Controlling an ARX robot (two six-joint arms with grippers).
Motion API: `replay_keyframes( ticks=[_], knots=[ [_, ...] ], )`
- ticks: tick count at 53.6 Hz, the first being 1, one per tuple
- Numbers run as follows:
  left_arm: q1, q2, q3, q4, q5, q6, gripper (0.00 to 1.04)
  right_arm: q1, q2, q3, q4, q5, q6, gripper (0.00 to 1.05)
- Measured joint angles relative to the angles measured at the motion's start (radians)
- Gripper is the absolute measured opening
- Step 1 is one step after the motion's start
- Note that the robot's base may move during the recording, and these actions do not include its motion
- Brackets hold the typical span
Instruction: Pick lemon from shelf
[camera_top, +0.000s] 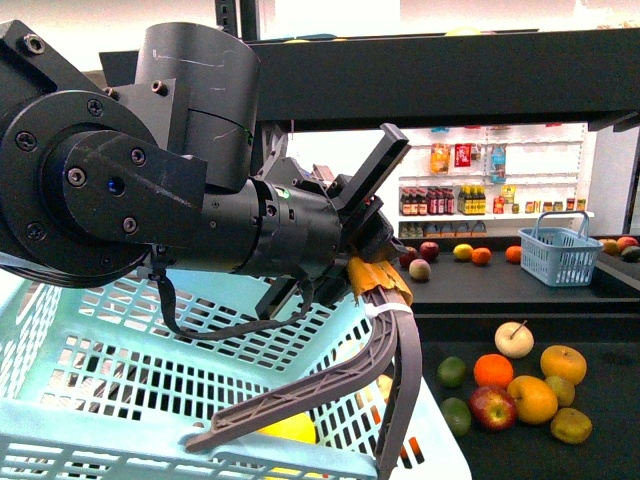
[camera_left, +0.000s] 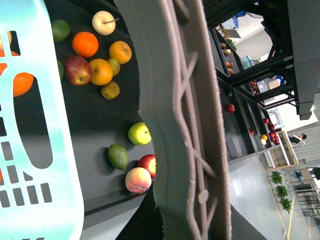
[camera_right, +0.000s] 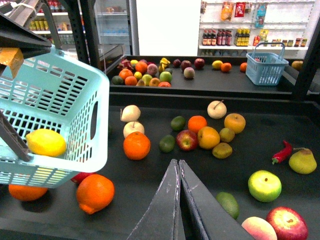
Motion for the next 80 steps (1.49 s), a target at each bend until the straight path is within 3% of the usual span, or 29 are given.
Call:
replay_keyframes(
  ticks=[10,16,41,51,56,66,69,75,80],
  knots=[
    [0.0,0.0,0.0,0.0,0.0,0.0,0.07,0.0,-0.048,0.0,-0.049,0.0,0.0,0.02],
    [0.0,0.0,0.0,0.0,0.001,0.0,0.07,0.0,-0.182,0.0,-0.212,0.0,0.0,0.02],
    [0.0,0.0,0.0,0.0,0.0,-0.001,0.07,0.0,-0.216,0.0,-0.22,0.0,0.0,0.02],
    [0.0,0.0,0.0,0.0,0.0,0.0,0.07,0.0,-0.216,0.0,-0.22,0.0,-0.001,0.35],
    [0.0,0.0,0.0,0.0,0.0,0.0,0.07,0.0,-0.216,0.0,-0.22,0.0,-0.001,0.6],
    [0.0,0.0,0.0,0.0,0.0,0.0,0.07,0.0,-0.216,0.0,-0.22,0.0,-0.001,0.92],
    [0.0,0.0,0.0,0.0,0.0,0.0,0.07,0.0,-0.216,0.0,-0.22,0.0,0.0,0.98],
    [0.0,0.0,0.0,0.0,0.0,0.0,0.07,0.0,-0.216,0.0,-0.22,0.0,0.0,0.97],
    [-0.004,0.005,-0.019,0.115,-0.09,-0.055,0.07,0.0,-0.216,0.0,-0.22,0.0,0.0,0.97]
  ],
)
